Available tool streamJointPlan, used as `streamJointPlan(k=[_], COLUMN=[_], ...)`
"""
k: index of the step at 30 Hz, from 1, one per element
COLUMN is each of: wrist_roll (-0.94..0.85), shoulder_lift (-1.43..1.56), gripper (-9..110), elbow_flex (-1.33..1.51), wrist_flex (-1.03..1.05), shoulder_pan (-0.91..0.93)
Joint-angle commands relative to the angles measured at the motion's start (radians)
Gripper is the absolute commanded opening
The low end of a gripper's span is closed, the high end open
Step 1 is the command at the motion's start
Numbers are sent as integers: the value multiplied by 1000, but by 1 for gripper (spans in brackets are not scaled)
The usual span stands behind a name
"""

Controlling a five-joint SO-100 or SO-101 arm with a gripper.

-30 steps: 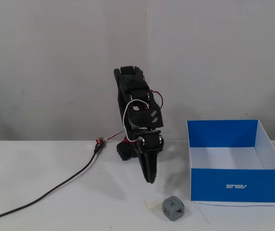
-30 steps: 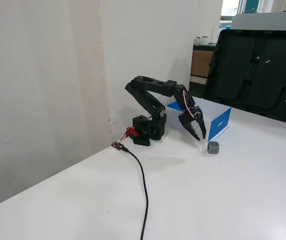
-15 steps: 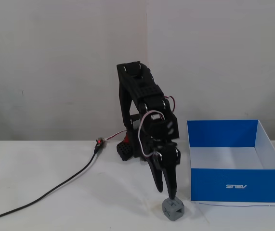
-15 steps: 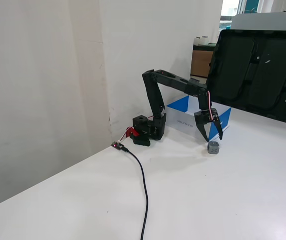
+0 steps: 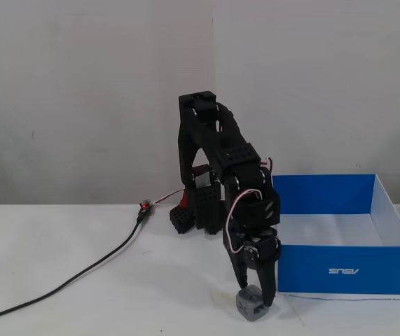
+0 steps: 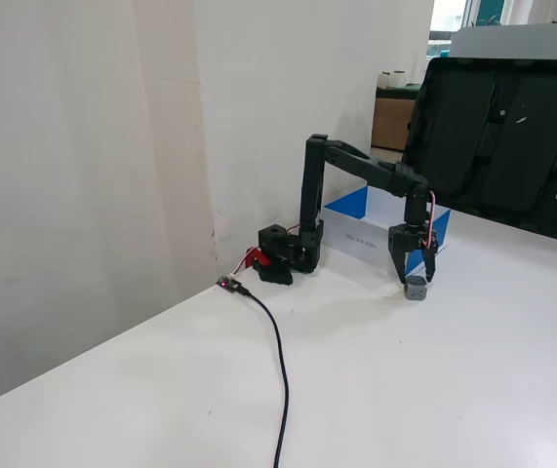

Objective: Pick the gray block and keep it in the box.

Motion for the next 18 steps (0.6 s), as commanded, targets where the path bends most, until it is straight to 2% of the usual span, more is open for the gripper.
streamJointPlan(k=[1, 14, 18], wrist_roll=[-5, -8, -8], shoulder_lift=[-14, -112, -112], gripper=[18, 14, 4], elbow_flex=[-77, -123, -133], wrist_flex=[-6, -34, -31], shoulder_pan=[-17, 14, 15])
